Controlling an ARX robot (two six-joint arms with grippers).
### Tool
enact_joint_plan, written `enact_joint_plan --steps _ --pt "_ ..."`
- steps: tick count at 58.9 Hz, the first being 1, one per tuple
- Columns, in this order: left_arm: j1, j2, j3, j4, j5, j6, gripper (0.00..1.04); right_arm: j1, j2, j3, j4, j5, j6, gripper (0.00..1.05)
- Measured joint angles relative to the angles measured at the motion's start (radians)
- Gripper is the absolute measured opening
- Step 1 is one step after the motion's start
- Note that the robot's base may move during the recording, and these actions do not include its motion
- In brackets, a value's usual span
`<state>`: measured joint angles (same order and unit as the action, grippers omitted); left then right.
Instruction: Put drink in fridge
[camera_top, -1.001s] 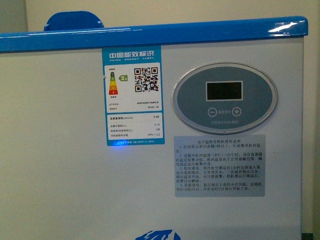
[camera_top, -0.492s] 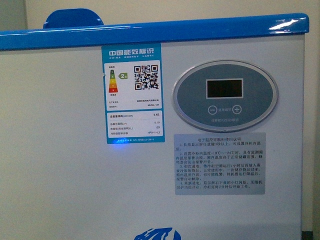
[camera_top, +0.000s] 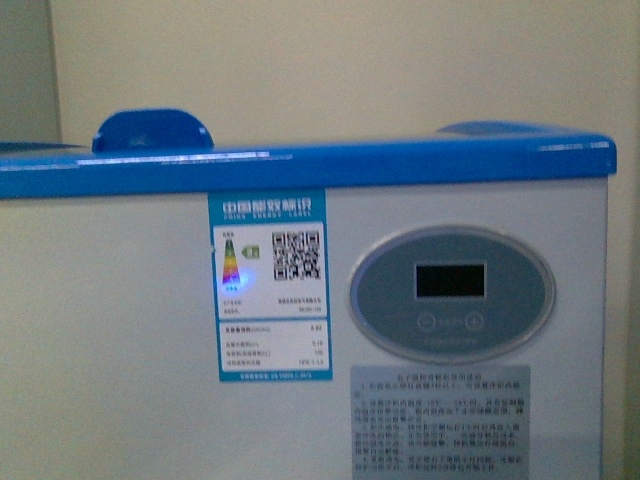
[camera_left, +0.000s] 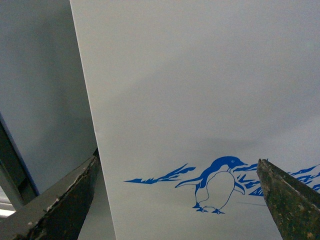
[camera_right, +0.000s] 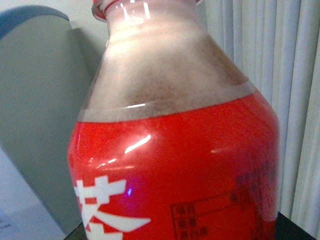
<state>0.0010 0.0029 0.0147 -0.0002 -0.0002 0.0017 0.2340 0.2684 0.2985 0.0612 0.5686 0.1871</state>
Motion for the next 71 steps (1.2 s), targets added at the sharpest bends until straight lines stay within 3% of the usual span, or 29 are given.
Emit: enact_joint_plan --steps 71 --pt "0.000 0.000 0.000 0.000 0.000 0.000 0.97 0.000 0.000 0.000 0.001 0.003 0.000 0.40"
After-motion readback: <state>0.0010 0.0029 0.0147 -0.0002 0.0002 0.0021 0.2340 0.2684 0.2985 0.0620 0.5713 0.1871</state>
